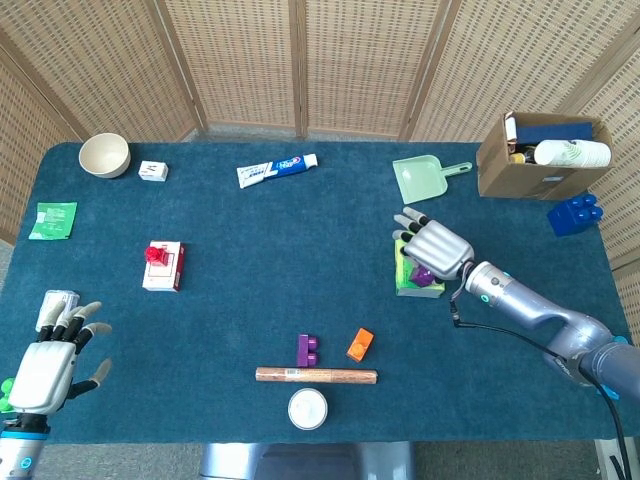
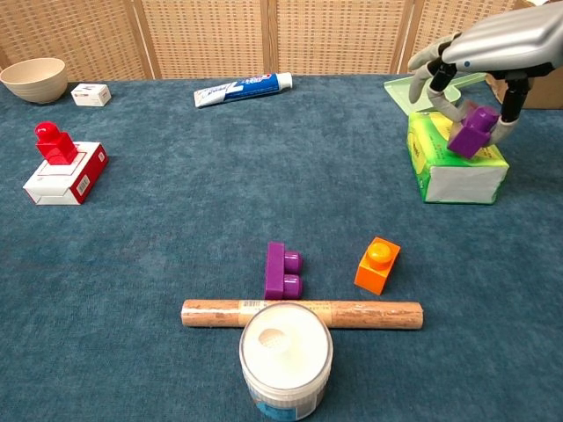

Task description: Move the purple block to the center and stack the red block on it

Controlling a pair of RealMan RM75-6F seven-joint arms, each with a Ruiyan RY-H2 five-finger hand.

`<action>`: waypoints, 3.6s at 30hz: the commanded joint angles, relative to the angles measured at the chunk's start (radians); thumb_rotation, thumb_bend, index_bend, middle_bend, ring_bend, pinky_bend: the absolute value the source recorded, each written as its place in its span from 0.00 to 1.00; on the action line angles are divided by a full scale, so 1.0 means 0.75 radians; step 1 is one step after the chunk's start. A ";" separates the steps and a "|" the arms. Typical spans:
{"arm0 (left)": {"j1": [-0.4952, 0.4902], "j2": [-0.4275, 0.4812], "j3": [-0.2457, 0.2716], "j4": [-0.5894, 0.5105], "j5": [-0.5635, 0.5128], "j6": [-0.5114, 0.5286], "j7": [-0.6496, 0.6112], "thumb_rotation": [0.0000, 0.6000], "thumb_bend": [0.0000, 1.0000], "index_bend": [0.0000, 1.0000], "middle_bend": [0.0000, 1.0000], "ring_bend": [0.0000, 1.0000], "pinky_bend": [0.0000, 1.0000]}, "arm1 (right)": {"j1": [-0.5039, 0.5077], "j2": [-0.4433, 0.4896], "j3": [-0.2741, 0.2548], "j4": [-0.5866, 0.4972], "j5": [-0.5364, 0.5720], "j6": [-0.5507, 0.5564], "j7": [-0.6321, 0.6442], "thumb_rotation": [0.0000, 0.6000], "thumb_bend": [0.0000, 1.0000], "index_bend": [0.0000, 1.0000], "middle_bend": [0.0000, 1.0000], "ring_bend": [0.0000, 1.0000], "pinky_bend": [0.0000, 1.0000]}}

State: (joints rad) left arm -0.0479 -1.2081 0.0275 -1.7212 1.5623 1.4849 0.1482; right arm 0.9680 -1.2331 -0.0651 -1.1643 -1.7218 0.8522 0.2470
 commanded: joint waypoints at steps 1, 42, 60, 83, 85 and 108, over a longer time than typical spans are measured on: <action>0.000 0.001 0.001 0.001 0.001 0.000 -0.002 1.00 0.38 0.34 0.17 0.17 0.00 | -0.005 0.026 0.013 -0.044 0.014 0.011 -0.027 1.00 0.02 0.64 0.25 0.05 0.04; 0.029 -0.021 0.028 0.186 0.009 0.017 -0.222 1.00 0.38 0.34 0.17 0.17 0.00 | 0.094 -0.122 0.297 -0.510 0.483 -0.184 -0.699 1.00 0.03 0.67 0.26 0.08 0.13; 0.038 -0.031 0.028 0.236 -0.004 0.012 -0.266 1.00 0.38 0.34 0.17 0.17 0.00 | 0.229 -0.328 0.348 -0.345 0.666 -0.273 -0.807 1.00 0.03 0.67 0.26 0.08 0.13; 0.056 -0.034 0.033 0.287 -0.017 0.011 -0.317 1.00 0.38 0.34 0.17 0.17 0.00 | 0.354 -0.516 0.315 -0.130 0.743 -0.349 -0.874 1.00 0.03 0.67 0.26 0.08 0.13; 0.057 -0.036 0.033 0.288 -0.015 0.012 -0.316 1.00 0.38 0.34 0.17 0.17 0.00 | 0.359 -0.521 0.303 -0.120 0.743 -0.355 -0.886 1.00 0.03 0.67 0.26 0.08 0.13; 0.068 -0.035 0.037 0.290 -0.003 0.026 -0.318 1.00 0.38 0.34 0.17 0.17 0.00 | 0.390 -0.584 0.257 -0.036 0.796 -0.376 -0.959 1.00 0.03 0.65 0.26 0.05 0.13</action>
State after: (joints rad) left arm 0.0032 -1.2346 0.0553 -1.5036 1.5602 1.5042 -0.0902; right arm 1.2596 -1.6695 0.1292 -1.1929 -1.1251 0.5717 -0.4697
